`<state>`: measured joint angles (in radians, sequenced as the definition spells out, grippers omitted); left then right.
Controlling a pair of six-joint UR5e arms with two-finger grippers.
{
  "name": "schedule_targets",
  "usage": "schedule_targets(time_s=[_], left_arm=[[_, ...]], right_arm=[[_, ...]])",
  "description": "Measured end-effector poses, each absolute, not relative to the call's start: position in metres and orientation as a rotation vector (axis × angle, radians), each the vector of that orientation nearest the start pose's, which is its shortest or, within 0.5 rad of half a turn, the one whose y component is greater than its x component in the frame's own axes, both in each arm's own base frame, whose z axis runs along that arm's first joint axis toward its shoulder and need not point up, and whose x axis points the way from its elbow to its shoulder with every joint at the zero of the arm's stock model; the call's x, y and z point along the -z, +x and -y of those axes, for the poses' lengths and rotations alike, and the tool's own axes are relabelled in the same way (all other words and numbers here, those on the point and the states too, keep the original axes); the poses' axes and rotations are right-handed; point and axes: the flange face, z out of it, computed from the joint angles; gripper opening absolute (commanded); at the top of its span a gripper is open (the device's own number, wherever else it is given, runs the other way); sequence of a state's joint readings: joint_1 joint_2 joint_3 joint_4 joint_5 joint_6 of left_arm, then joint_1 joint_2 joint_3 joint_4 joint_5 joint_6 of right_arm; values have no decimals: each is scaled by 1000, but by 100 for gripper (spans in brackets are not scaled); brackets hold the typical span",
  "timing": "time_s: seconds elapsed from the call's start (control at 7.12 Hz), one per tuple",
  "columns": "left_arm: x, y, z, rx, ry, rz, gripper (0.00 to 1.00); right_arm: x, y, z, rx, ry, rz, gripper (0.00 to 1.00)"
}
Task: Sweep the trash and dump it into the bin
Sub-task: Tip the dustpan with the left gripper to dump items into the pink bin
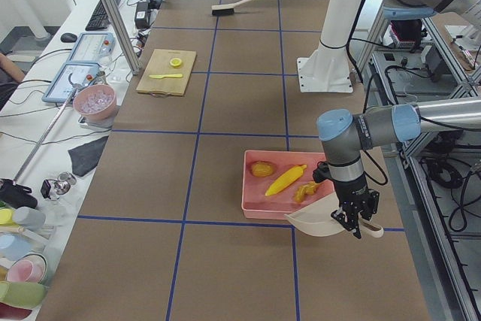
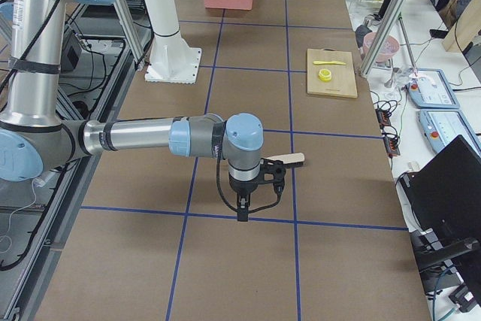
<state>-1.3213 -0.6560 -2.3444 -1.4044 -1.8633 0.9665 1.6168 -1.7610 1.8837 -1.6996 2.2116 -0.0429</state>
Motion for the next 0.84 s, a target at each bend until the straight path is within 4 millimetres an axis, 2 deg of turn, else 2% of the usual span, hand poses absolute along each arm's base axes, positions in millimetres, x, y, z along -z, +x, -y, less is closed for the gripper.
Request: schedule_targets(time_s=[0.56,0.84], left_arm=[[-583,-74,138,-1149,-184,-397,0],[-565,-77,132,-1135,-181,-400,0]], right_arm=[[-612,93,404,-5,23,639,100],[-612,93,404,-5,22,639,100]])
